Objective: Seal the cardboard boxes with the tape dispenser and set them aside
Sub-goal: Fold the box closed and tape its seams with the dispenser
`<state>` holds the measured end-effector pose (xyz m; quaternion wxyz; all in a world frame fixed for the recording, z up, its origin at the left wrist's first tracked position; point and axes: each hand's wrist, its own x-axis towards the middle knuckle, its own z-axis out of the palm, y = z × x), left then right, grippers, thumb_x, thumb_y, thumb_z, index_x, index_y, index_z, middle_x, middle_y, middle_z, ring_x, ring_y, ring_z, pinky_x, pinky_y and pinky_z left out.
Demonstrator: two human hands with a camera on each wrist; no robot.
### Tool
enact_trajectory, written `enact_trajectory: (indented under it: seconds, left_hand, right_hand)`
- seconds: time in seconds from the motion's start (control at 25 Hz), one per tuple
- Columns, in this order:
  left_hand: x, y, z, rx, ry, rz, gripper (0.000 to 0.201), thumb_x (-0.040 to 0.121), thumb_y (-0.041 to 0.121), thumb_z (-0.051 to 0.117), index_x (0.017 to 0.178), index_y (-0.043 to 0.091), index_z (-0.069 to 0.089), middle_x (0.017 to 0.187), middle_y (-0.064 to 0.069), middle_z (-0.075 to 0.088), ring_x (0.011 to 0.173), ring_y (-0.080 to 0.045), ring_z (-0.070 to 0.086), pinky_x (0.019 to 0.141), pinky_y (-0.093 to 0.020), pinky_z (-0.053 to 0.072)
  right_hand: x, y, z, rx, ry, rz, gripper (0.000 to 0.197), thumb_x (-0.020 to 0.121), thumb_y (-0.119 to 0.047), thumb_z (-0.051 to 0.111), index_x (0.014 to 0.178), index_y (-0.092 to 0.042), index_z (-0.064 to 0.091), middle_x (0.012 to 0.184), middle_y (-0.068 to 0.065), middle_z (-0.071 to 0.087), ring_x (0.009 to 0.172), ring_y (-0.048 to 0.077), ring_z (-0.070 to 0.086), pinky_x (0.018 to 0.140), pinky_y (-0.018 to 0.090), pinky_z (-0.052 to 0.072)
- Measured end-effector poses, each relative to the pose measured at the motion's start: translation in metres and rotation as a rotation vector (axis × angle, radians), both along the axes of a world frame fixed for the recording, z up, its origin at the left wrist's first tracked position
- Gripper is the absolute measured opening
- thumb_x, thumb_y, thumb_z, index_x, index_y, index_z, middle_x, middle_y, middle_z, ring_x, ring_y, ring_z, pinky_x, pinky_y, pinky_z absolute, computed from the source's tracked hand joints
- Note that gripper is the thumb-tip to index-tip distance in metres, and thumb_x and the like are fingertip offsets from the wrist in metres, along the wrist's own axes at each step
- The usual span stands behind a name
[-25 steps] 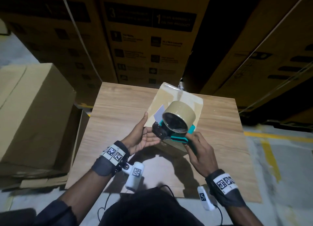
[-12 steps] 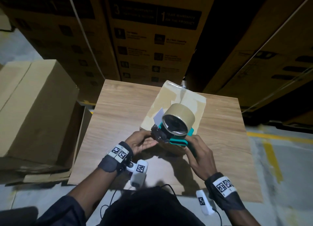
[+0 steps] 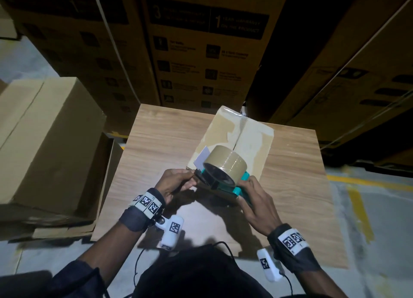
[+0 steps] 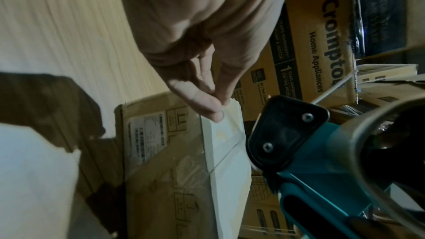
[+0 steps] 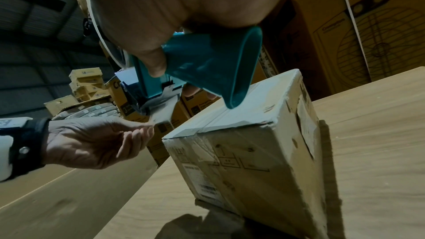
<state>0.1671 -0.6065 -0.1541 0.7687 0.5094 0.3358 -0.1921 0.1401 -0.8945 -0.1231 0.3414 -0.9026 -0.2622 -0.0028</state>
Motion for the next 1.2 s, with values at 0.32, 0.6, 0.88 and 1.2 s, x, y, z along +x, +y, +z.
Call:
enact_trajectory:
  seconds: [0.32, 0.6, 0.88, 1.2]
  left_hand:
    - [-0.006, 0.003, 0.004, -0.31, 0.123, 0.055, 0.02, 0.097, 0.003, 0.064, 0.1, -0.015, 0.073, 0.097, -0.033, 0.071, 0.071, -0.031, 0.077, 0.059, -0.032, 0.064]
    - [-0.002, 0.0, 0.005, -0.309, 0.151, 0.056, 0.02, 0.101, -0.01, 0.048, 0.1, -0.013, 0.069, 0.083, -0.031, 0.072, 0.061, -0.023, 0.075, 0.053, -0.022, 0.06]
    - [-0.002, 0.01, 0.004, -0.224, 0.159, 0.058, 0.015, 0.095, -0.005, 0.062, 0.101, -0.013, 0.073, 0.091, -0.036, 0.071, 0.059, -0.024, 0.075, 0.054, -0.027, 0.061]
    - [0.011, -0.001, 0.001, 0.037, 0.034, 0.05, 0.008, 0.093, -0.012, 0.063, 0.093, -0.011, 0.072, 0.083, -0.034, 0.071, 0.053, -0.022, 0.071, 0.053, -0.023, 0.06]
  right_hand:
    - [0.006, 0.007, 0.005, 0.057, 0.063, 0.032, 0.03, 0.095, -0.031, 0.049, 0.126, -0.031, 0.051, 0.111, -0.008, 0.051, 0.091, 0.007, 0.055, 0.069, 0.031, 0.053]
    - [0.007, 0.01, 0.007, 0.093, 0.066, 0.027, 0.031, 0.095, -0.027, 0.051, 0.126, -0.027, 0.054, 0.11, -0.008, 0.051, 0.093, 0.012, 0.056, 0.072, 0.029, 0.051]
    - [0.006, 0.015, 0.006, 0.087, 0.076, 0.032, 0.033, 0.094, -0.027, 0.052, 0.126, -0.03, 0.053, 0.111, -0.006, 0.053, 0.092, 0.01, 0.057, 0.071, 0.012, 0.045]
    - [0.021, 0.008, 0.008, 0.048, 0.136, 0.063, 0.035, 0.096, -0.022, 0.055, 0.129, -0.036, 0.052, 0.114, -0.009, 0.053, 0.098, 0.009, 0.057, 0.074, 0.026, 0.052]
